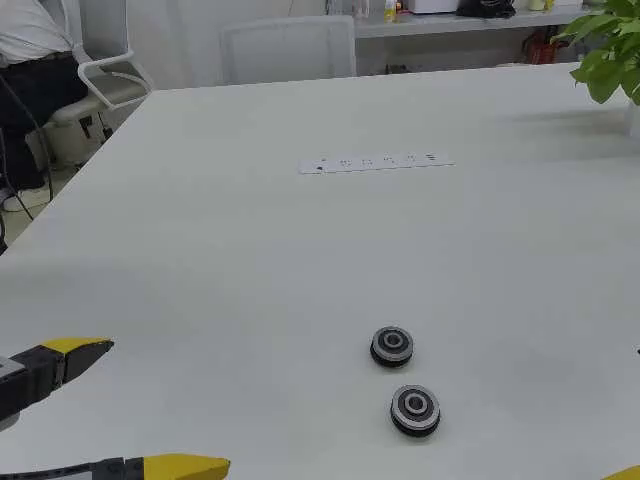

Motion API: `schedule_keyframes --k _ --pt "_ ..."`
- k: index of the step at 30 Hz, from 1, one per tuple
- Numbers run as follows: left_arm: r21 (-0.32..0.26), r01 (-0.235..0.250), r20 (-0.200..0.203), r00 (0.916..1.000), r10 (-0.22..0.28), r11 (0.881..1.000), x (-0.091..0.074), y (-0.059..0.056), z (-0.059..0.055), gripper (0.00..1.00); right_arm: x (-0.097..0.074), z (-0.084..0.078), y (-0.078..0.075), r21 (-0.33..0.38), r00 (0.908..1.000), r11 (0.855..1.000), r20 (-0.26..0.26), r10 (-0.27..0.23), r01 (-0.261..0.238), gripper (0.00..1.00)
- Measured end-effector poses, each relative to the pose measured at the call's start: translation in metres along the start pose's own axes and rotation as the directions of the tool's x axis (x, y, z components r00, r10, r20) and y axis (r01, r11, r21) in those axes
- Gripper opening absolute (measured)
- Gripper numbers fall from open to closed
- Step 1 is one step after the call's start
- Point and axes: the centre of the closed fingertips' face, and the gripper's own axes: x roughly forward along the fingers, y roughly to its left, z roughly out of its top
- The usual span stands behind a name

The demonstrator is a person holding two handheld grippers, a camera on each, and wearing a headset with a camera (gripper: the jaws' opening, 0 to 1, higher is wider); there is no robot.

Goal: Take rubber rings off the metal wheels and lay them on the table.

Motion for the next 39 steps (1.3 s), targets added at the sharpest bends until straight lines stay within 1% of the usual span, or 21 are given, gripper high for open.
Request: schedule_keyframes --k 2,5,7,10,12,14,18,21,25,27,28,29,32,33,34,35,39 --pt "-0.012 0.007 -0.001 1.0000 -0.007 1.000 0.000 -0.002 -0.001 0.99 0.000 0.001 0.001 -0.002 1.0000 1.000 0.004 0.003 -0.003 0.95" --pt "-0.014 0.006 -0.003 1.0000 -0.006 1.000 -0.002 -0.002 -0.002 0.99 -0.001 0.005 0.006 -0.008 0.9998 1.000 0.014 0.015 -0.015 0.92" --pt "-0.015 0.003 -0.001 1.0000 -0.003 1.000 -0.003 -0.002 -0.002 0.99 0.000 0.006 0.008 -0.011 0.9997 1.000 0.020 0.018 -0.017 0.93" --pt "-0.018 0.005 0.010 0.9999 -0.005 1.000 -0.004 -0.002 0.001 0.99 0.001 0.003 0.008 -0.015 0.9998 1.000 0.010 0.016 -0.015 0.93" --pt "-0.011 0.004 0.008 1.0000 -0.004 1.000 -0.004 -0.002 0.001 0.99 0.001 0.001 0.008 -0.014 0.9999 1.000 0.004 0.014 -0.014 0.92" --pt "-0.005 0.008 0.007 0.9999 -0.008 1.000 -0.004 -0.004 0.002 1.00 -0.001 0.004 0.009 -0.014 0.9997 1.000 0.021 0.013 -0.013 0.92" --pt "0.010 0.021 0.012 0.9997 -0.021 1.000 -0.003 -0.008 0.003 0.99 -0.004 0.005 0.008 -0.017 0.9997 1.000 0.022 0.006 -0.006 0.93" --pt "0.023 0.025 0.004 0.9997 -0.025 0.999 -0.002 -0.010 0.003 0.99 -0.006 0.007 0.009 -0.021 0.9996 1.000 0.026 0.005 -0.005 0.93" --pt "0.020 0.027 0.010 0.9996 -0.027 0.999 -0.004 -0.010 0.004 0.99 -0.007 0.007 0.008 -0.018 0.9997 1.000 0.026 0.003 -0.002 0.93" --pt "0.004 0.034 0.035 0.9988 -0.034 0.999 -0.006 -0.012 0.010 0.98 -0.006 0.007 0.009 -0.020 0.9997 1.000 0.024 0.007 -0.007 0.93" --pt "-0.001 0.032 0.056 0.9979 -0.032 0.999 -0.007 -0.012 0.013 0.99 -0.006 0.007 0.009 -0.020 0.9997 1.000 0.021 0.009 -0.009 0.93" --pt "-0.003 0.031 0.059 0.9978 -0.031 1.000 -0.008 -0.011 0.014 0.99 -0.006 0.007 0.009 -0.020 0.9998 1.000 0.019 0.010 -0.010 0.93" --pt "-0.005 0.030 0.045 0.9985 -0.030 1.000 -0.008 -0.011 0.011 0.98 -0.005 0.007 0.009 -0.024 0.9998 1.000 0.015 0.009 -0.009 0.93" --pt "-0.005 0.033 0.047 0.9984 -0.032 0.999 -0.009 -0.011 0.011 0.98 -0.005 0.007 0.009 -0.023 0.9998 1.000 0.015 0.010 -0.010 0.93" --pt "-0.011 0.037 0.075 0.9966 -0.036 0.999 -0.010 -0.012 0.016 0.98 -0.005 0.008 0.009 -0.025 0.9998 1.000 0.016 0.011 -0.010 0.93" --pt "-0.016 0.036 0.085 0.9958 -0.035 0.999 -0.011 -0.012 0.018 0.98 -0.005 0.009 0.009 -0.029 0.9997 1.000 0.020 0.012 -0.011 0.93" --pt "-0.015 0.024 0.091 0.9956 -0.022 1.000 -0.011 -0.007 0.021 0.96 -0.005 0.013 0.008 -0.032 0.9995 0.999 0.029 0.012 -0.011 0.92"
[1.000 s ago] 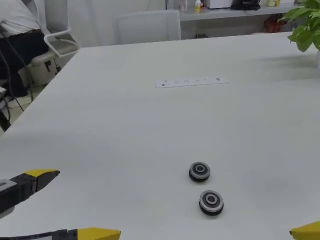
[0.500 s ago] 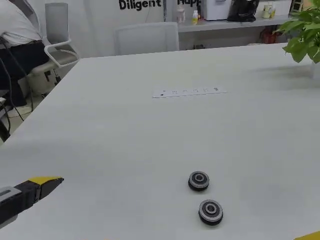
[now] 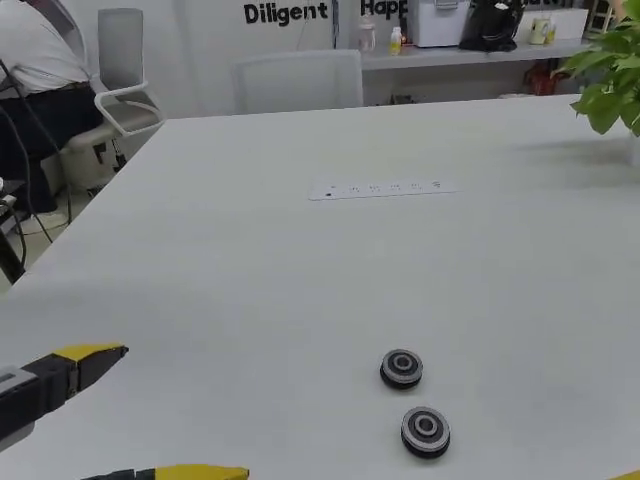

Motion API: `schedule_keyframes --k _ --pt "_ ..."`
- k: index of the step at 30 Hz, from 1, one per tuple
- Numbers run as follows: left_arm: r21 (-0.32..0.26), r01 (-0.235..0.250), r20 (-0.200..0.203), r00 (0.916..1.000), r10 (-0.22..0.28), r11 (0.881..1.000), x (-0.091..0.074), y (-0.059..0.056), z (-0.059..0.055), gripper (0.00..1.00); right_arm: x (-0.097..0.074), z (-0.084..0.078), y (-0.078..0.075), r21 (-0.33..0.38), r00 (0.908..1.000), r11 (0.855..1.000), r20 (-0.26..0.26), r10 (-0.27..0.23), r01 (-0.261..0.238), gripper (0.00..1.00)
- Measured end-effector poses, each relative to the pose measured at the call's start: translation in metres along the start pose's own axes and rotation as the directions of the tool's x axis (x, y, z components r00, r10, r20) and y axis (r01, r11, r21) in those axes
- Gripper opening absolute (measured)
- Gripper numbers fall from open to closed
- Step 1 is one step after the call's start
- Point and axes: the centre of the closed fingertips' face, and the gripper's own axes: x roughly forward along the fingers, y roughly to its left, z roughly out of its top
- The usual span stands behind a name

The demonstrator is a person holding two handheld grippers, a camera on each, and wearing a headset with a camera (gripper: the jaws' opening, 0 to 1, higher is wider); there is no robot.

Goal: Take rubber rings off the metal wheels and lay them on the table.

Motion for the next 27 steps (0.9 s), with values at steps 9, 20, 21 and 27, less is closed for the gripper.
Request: schedule_keyframes --k 9,20,21,27 --pt "0.056 -0.012 0.033 0.9994 0.010 0.998 0.002 0.003 0.009 0.95 -0.001 0.010 -0.007 -0.004 0.9998 1.000 0.019 -0.004 0.004 0.91" --pt "0.088 -0.001 0.030 0.9995 -0.002 0.996 0.009 0.004 0.014 0.97 0.004 0.018 -0.015 -0.012 0.9997 1.000 0.021 0.008 -0.008 0.89" --pt "0.090 0.004 0.034 0.9994 -0.007 0.996 0.011 0.003 0.016 0.97 0.005 0.019 -0.016 -0.014 0.9997 1.000 0.021 0.010 -0.010 0.89" --pt "0.109 0.023 0.039 0.9989 -0.028 0.994 0.015 0.001 0.023 0.96 0.011 0.028 -0.023 -0.034 0.9994 0.999 0.025 0.025 -0.024 0.88"
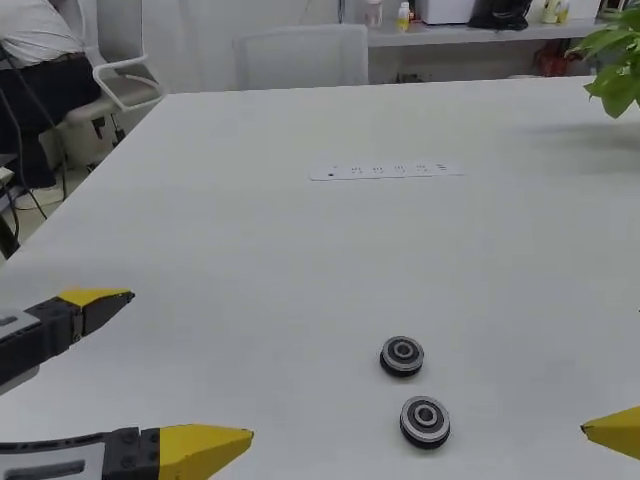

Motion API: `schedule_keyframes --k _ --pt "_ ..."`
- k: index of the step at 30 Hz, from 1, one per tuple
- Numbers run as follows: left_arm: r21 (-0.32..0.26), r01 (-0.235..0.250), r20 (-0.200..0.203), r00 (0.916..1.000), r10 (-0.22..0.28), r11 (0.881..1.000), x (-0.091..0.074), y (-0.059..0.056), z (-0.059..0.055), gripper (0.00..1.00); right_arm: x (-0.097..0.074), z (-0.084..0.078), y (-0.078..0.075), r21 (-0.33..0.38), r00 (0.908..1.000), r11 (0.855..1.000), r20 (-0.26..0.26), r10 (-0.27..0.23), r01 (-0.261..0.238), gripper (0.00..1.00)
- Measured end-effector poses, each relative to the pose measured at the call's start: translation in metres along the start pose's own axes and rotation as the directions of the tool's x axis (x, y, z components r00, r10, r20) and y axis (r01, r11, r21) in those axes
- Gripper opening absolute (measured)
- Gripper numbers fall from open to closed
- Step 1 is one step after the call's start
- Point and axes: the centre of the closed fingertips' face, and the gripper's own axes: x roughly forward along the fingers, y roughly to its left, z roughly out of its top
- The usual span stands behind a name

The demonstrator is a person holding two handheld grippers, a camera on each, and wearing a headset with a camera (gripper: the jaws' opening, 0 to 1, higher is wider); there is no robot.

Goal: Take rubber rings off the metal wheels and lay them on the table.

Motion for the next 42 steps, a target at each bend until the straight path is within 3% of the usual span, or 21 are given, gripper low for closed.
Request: schedule_keyframes --k 9,12,15,19,22,26,32,36,37,41,42 --pt "0.085 0.055 -0.004 0.9985 -0.055 0.995 0.010 -0.001 0.018 0.92 0.012 0.022 -0.005 -0.049 0.9993 0.998 0.016 0.033 -0.033 0.86" --pt "0.113 0.079 -0.026 0.9967 -0.076 0.990 0.016 -0.003 0.019 0.87 0.020 0.029 0.000 -0.083 0.9974 0.994 0.012 0.071 -0.070 0.86" --pt "0.131 0.103 -0.030 0.9945 -0.100 0.986 0.022 -0.007 0.021 0.87 0.028 0.033 0.005 -0.117 0.9946 0.988 0.003 0.104 -0.103 0.85" --pt "0.167 0.148 -0.040 0.9889 -0.143 0.975 0.032 -0.014 0.027 0.87 0.040 0.039 0.010 -0.143 0.9912 0.981 -0.009 0.132 -0.132 0.84" --pt "0.215 0.201 -0.082 0.9789 -0.187 0.956 0.042 -0.020 0.025 0.87 0.051 0.047 0.013 -0.172 0.9875 0.973 -0.006 0.157 -0.156 0.84" --pt "0.266 0.227 -0.122 0.9719 -0.201 0.937 0.053 -0.022 0.022 0.88 0.062 0.054 0.017 -0.200 0.9843 0.964 -0.021 0.175 -0.176 0.86" --pt "0.274 0.282 -0.114 0.9588 -0.260 0.919 0.069 -0.032 0.027 0.88 0.077 0.057 0.028 -0.255 0.9714 0.938 -0.043 0.234 -0.237 0.84" --pt "0.299 0.308 -0.107 0.9512 -0.290 0.903 0.079 -0.037 0.029 0.87 0.086 0.057 0.040 -0.266 0.9488 0.915 0.004 0.316 -0.304 0.81" --pt "0.306 0.317 -0.105 0.9484 -0.299 0.898 0.083 -0.039 0.030 0.86 0.087 0.055 0.045 -0.286 0.9379 0.900 0.010 0.347 -0.329 0.79" --pt "0.325 0.333 -0.124 0.9429 -0.309 0.885 0.095 -0.040 0.025 0.83 0.094 0.040 0.048 -0.291 0.9280 0.886 -0.015 0.372 -0.360 0.71" --pt "0.330 0.346 -0.128 0.9381 -0.322 0.878 0.099 -0.042 0.023 0.82 0.097 0.036 0.048 -0.293 0.9264 0.884 -0.015 0.376 -0.364 0.71"
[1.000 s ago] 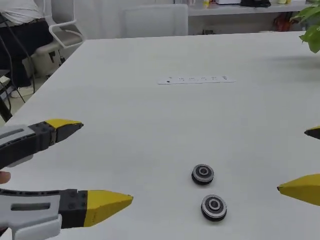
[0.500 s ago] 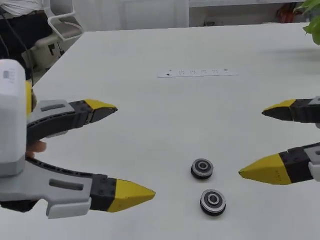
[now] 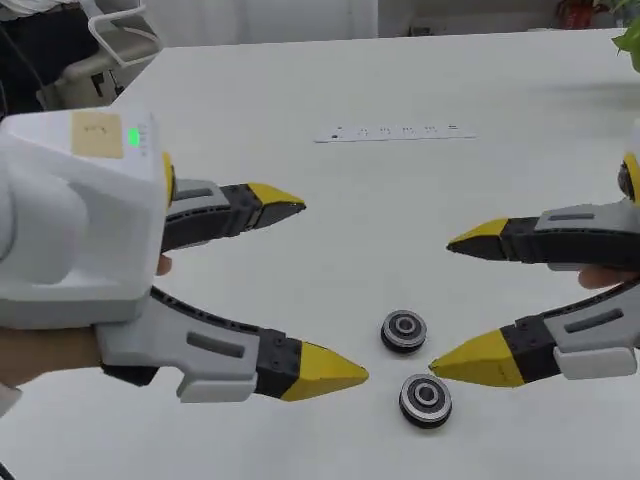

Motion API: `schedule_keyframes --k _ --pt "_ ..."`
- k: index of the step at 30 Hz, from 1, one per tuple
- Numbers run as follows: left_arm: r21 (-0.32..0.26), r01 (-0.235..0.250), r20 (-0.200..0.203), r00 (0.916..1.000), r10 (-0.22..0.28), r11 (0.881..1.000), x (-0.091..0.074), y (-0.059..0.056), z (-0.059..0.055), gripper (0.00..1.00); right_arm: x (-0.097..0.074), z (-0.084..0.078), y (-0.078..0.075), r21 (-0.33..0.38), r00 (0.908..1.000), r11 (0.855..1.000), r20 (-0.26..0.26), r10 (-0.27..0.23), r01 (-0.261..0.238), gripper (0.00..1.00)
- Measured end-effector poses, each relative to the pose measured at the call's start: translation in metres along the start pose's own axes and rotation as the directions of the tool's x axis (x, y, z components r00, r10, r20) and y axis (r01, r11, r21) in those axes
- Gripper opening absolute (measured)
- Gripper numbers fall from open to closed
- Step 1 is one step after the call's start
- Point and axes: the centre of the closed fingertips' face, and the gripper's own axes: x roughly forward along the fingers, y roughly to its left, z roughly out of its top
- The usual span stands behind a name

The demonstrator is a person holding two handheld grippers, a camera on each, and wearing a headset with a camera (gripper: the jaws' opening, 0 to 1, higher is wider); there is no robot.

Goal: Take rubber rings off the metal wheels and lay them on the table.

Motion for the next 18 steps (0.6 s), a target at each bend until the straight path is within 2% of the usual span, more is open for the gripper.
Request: schedule_keyframes --k 2,5,8,9,11,12,15,16,18 --pt "0.001 0.016 0.015 0.9997 -0.016 1.000 0.008 -0.001 0.001 0.80 0.004 -0.008 0.000 0.003 1.0000 1.000 0.001 0.005 -0.005 0.67" --pt "0.007 0.029 0.027 0.9992 -0.029 1.000 0.019 -0.002 0.000 0.77 0.006 -0.018 0.000 -0.009 0.9999 1.000 -0.001 0.012 -0.012 0.56" --pt "0.018 0.044 0.030 0.9985 -0.045 0.999 0.028 -0.005 -0.003 0.76 0.008 -0.029 0.000 0.007 0.9996 1.000 -0.009 0.026 -0.026 0.54" --pt "0.009 0.049 0.058 0.9971 -0.050 0.999 0.032 -0.005 0.000 0.75 0.008 -0.032 -0.001 0.018 0.9996 1.000 -0.012 0.025 -0.025 0.54" --pt "-0.054 0.067 0.107 0.9924 -0.061 0.996 0.039 -0.008 0.003 0.71 0.009 -0.039 -0.003 0.064 0.9996 0.997 -0.001 0.030 -0.029 0.52" --pt "-0.065 0.082 0.116 0.9904 -0.074 0.995 0.041 -0.010 0.002 0.68 0.009 -0.044 -0.004 0.075 0.9994 0.997 -0.008 0.033 -0.033 0.51" --pt "-0.083 0.093 0.126 0.9887 -0.082 0.992 0.050 -0.010 -0.004 0.67 0.012 -0.052 -0.006 0.081 0.9993 0.996 -0.021 0.033 -0.031 0.49" --pt "-0.102 0.096 0.122 0.9891 -0.083 0.990 0.053 -0.010 -0.007 0.68 0.013 -0.056 -0.005 0.085 0.9987 0.996 -0.037 0.036 -0.033 0.49" --pt "-0.095 0.102 0.122 0.9884 -0.090 0.990 0.059 -0.011 -0.011 0.68 0.017 -0.066 0.000 0.085 0.9955 0.995 -0.073 0.060 -0.054 0.49"
